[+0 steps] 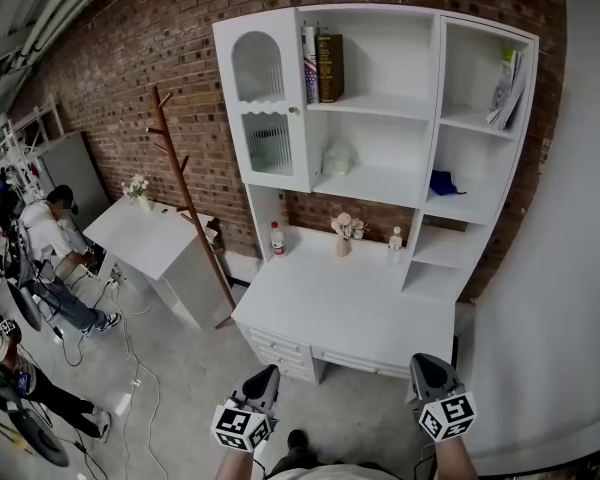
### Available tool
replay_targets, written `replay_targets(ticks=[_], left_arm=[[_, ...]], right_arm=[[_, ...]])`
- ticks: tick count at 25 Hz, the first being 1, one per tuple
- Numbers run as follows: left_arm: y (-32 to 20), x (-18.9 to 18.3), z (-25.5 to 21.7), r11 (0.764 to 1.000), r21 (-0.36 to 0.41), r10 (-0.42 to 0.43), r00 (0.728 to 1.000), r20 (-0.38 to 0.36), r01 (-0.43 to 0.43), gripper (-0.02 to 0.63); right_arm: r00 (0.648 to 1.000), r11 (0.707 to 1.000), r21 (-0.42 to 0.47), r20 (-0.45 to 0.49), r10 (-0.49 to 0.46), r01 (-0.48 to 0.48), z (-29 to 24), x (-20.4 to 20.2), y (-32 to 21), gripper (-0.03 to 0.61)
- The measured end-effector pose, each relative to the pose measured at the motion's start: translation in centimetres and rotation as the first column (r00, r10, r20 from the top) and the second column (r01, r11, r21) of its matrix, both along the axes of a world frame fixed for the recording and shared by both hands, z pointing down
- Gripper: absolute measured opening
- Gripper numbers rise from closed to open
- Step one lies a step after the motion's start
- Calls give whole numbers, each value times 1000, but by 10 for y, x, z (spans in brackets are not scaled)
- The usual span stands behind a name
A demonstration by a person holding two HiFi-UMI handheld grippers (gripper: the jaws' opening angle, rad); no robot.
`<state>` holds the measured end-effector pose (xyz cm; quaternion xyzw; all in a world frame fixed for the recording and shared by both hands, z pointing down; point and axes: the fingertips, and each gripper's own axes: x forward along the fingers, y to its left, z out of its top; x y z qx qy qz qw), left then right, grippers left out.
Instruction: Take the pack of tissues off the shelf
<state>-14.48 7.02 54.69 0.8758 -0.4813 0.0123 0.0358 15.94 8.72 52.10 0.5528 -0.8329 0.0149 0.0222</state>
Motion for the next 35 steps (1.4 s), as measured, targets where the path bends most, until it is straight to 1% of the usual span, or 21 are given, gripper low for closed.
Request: replay_targets(ticks=[6,12,17,26,30,35], left_arm=[[-25,-2,-1,1000,-4,8,1000,-14,-8,26],[-74,-5,0,999,0,41,999,-23,-41,26],[-125,-8,-7,996,8,88,996,-20,-88,26],[-210,-25,-2,986,-14,167,986,-14,-167,26],[-241,-35,1,978,-21,206,979,-7,-206,26],[-267,-47,4,968,-33,247,969,-5,-247,26]], right_arm=[[1000,1000,-2,-5,13,-13,0,-3,-21,34],[999,999,3,-19,44,-44,-2,-10,-57,34],[996,997,9,-34,79,-78,-10,-20,-96,34],[987,989,0,-57,150,-150,-14,-43,-160,34],[980,983,-6,-75,184,-185,-15,-56,-181,34],[972,975,-14,-76,222,-224,-14,-70,-198,34]])
